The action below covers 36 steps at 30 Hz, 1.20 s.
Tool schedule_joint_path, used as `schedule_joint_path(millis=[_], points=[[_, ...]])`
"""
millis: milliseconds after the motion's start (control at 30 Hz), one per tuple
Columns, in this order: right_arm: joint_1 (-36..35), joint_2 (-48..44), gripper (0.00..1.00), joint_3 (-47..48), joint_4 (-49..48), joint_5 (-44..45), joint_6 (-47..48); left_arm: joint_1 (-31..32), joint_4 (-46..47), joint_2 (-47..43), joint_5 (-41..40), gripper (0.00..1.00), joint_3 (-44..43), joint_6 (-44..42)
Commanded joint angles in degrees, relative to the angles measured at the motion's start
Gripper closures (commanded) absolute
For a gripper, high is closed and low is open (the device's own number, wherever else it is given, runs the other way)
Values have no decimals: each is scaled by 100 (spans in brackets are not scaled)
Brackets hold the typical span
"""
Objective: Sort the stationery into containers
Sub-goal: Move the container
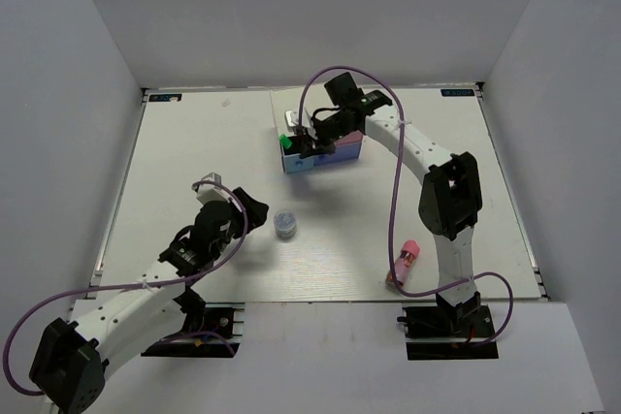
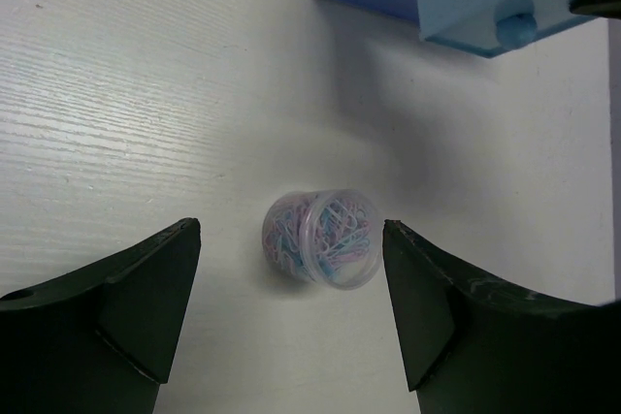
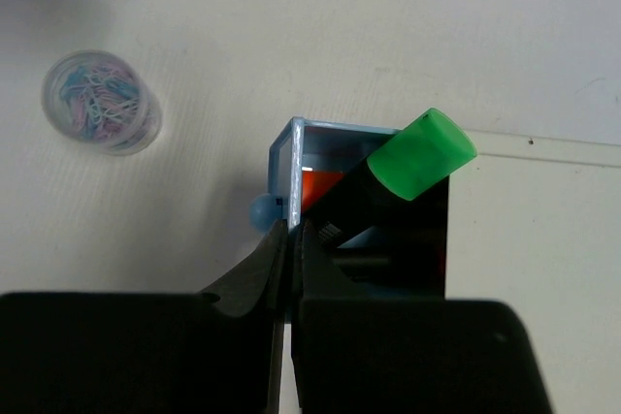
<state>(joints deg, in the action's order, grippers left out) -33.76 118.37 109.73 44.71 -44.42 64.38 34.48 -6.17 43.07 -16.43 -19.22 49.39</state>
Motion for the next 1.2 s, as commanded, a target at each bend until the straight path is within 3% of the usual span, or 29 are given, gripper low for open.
schedule_joint_path(millis=[0,233,433,567,600,667,700,1033,1167], points=[[-52,-138,100,382,653,-559,461,-55,362,333,-159,14,-222,-218],[-52,-234,100,243,1242,-708,988,-55,653,685,-80,14,-372,-219],[-52,-306,100,21,987,-558,954,-55,933,816,-475,13,-538,-219],[-35,-332,100,-66,891,-559,840,-55,1336,1544,-590,13,-898,-272],[-43,-358,96,-83,856,-550,805,-55,1443,1712,-590,13,-986,-359],[-43,-402,77,-162,767,-532,726,-55,1688,2072,-590,14,-1302,-473],[-34,-437,75,-189,741,-541,708,-108,1690,2413,-590,15,-1529,-543],[-26,-657,80,-479,653,-576,646,-213,1769,3269,-950,20,-2164,-544],[27,-850,68,-488,741,-725,751,-266,1717,3384,-1003,21,-2279,-483]])
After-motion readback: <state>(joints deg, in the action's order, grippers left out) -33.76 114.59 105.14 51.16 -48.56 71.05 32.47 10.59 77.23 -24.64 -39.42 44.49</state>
